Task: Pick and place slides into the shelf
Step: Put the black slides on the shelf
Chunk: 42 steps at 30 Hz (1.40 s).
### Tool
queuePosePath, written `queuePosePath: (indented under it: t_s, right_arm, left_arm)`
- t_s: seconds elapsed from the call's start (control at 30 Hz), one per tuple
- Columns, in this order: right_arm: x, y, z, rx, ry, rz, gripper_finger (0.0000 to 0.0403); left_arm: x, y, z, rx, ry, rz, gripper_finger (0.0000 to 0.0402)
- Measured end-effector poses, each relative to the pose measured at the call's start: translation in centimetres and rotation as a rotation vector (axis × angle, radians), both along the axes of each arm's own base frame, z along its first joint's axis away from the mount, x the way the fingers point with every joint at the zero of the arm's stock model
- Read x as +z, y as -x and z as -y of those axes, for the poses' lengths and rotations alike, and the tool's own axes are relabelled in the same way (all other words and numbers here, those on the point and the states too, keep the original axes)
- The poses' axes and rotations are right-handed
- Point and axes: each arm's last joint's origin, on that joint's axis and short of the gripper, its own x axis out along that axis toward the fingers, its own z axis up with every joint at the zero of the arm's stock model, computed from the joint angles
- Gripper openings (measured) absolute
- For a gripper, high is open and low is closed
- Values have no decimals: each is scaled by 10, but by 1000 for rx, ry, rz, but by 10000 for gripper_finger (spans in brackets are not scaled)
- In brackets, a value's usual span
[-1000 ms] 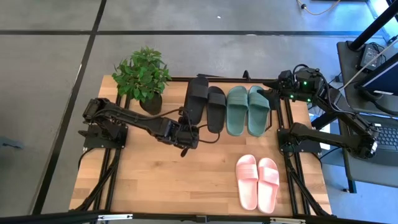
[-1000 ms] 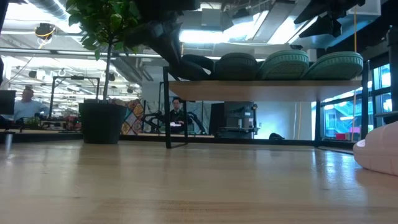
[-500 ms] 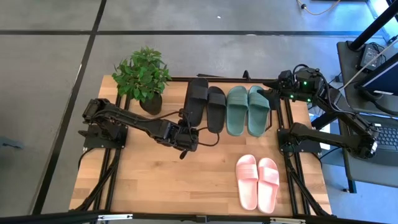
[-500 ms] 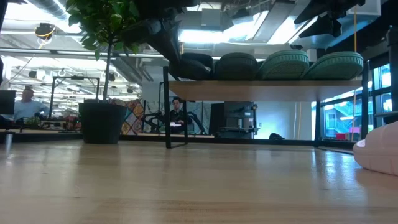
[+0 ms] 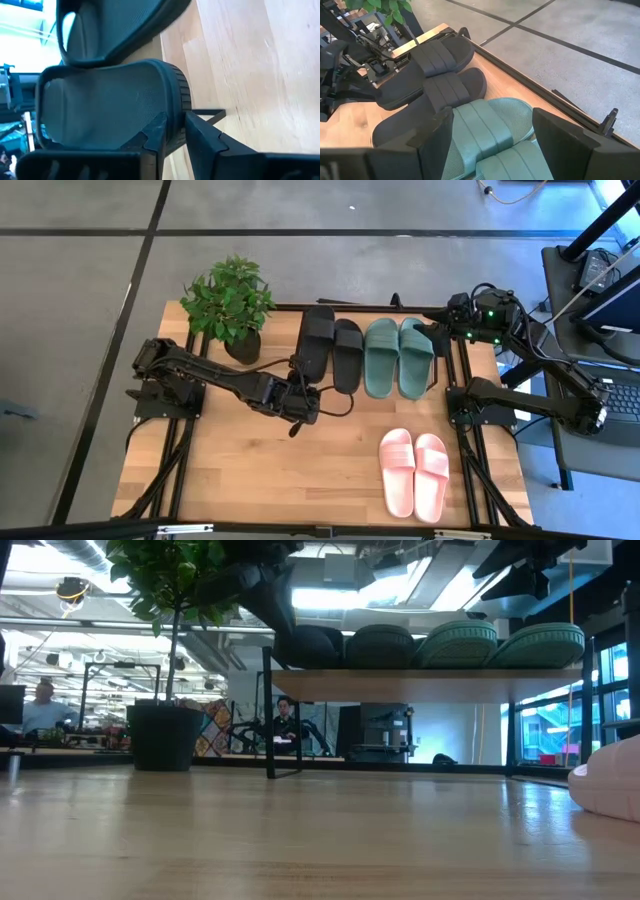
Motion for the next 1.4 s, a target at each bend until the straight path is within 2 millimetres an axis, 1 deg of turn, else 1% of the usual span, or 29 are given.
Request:
queuePosePath:
  t_s: [0.23,0.67,0.77,0.87,0.93,1.03,1.1,1.27,1.4]
  right_arm:
    - [0,0,0,0,1,0,271]
    - [0,0,0,0,0,0,271]
    - [0,0,0,0,0,0,271]
    - [0,0,0,0,0,0,271]
    - [0,0,0,0,-1,-1,271]
    - [0,0,0,0,-3,-4,271]
    - [0,0,0,0,-2,-4,271]
    - [0,0,0,0,-2,-5,271]
    - [0,0,0,0,-2,-6,271]
  left_arm:
    - [8,-3,3,-8,7,34,75]
    - [9,-2,6,-13,12,38,76]
    - [10,-2,5,4,-34,50,76]
    - [18,2,2,68,-103,113,76]
    - [29,2,-4,94,-59,164,76]
    - [44,-3,-14,96,131,218,76]
    - [55,-7,-25,95,207,238,76]
    - [88,-12,-57,162,232,360,77]
    - [113,-10,-95,243,251,454,77]
